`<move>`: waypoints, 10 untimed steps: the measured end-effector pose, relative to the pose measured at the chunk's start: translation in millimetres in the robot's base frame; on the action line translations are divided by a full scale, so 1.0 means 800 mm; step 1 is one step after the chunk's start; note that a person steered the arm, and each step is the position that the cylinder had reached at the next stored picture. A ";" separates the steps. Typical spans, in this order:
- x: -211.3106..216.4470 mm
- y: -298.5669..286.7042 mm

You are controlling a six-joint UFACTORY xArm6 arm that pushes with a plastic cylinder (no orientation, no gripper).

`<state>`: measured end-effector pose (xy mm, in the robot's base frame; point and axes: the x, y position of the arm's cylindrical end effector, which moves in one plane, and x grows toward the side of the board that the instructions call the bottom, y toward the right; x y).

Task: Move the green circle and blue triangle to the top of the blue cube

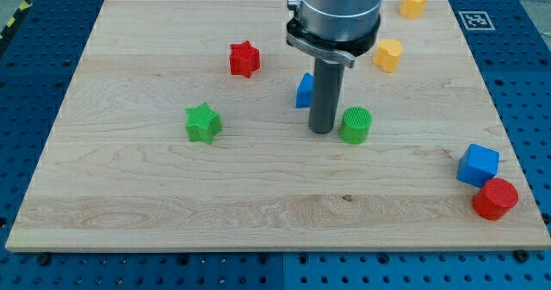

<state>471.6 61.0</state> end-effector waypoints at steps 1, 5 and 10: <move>0.012 0.025; 0.016 0.055; 0.003 0.078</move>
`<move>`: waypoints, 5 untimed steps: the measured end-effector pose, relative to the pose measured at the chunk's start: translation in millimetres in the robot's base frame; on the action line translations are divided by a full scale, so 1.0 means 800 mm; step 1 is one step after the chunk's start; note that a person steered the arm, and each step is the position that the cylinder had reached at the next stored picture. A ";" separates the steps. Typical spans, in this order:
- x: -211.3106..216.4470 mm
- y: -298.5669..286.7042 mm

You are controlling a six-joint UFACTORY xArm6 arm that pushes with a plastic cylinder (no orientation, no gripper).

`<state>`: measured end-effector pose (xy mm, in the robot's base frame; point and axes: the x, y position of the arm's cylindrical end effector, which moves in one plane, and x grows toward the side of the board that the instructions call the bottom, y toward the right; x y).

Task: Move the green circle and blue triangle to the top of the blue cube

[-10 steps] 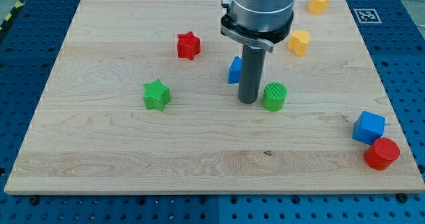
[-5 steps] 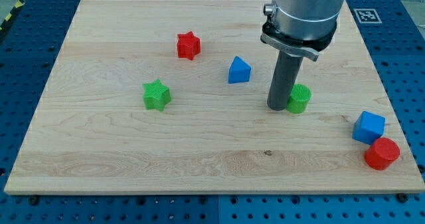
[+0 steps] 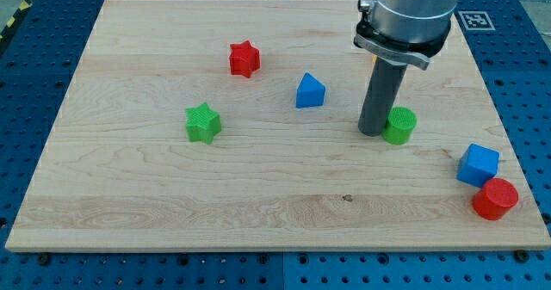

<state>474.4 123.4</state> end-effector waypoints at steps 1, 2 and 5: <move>0.000 0.027; 0.000 0.050; 0.000 0.068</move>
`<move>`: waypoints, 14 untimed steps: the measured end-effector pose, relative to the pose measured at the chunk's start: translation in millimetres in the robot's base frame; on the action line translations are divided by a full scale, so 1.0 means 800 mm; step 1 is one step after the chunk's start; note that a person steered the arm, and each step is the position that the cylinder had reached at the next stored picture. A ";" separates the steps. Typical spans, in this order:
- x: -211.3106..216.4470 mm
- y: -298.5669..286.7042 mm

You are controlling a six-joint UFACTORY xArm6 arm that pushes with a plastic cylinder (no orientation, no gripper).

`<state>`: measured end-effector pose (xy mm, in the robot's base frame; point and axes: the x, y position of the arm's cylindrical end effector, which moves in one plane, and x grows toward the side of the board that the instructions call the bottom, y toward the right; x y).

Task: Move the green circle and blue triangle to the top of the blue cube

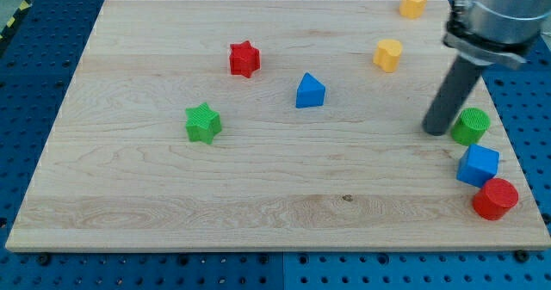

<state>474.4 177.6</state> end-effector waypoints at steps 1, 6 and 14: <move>-0.003 -0.101; -0.090 -0.228; -0.072 -0.008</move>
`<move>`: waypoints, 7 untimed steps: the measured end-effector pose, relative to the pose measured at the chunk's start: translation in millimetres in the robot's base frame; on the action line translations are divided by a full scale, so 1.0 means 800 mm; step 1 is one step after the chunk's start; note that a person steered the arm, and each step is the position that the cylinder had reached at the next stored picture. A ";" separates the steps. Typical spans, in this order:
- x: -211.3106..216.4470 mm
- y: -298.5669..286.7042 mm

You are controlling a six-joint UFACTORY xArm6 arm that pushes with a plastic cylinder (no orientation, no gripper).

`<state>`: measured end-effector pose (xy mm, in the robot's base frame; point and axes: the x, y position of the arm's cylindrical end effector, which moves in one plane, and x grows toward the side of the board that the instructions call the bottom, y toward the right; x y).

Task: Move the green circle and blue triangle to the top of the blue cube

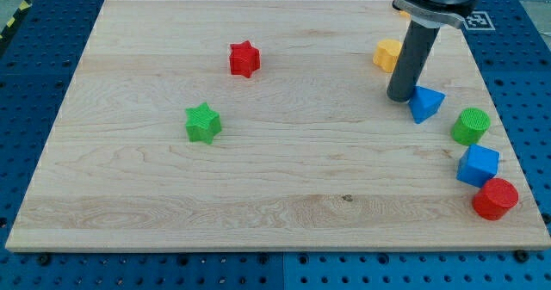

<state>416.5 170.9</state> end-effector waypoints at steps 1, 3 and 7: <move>0.000 0.050; 0.006 0.102; 0.032 0.127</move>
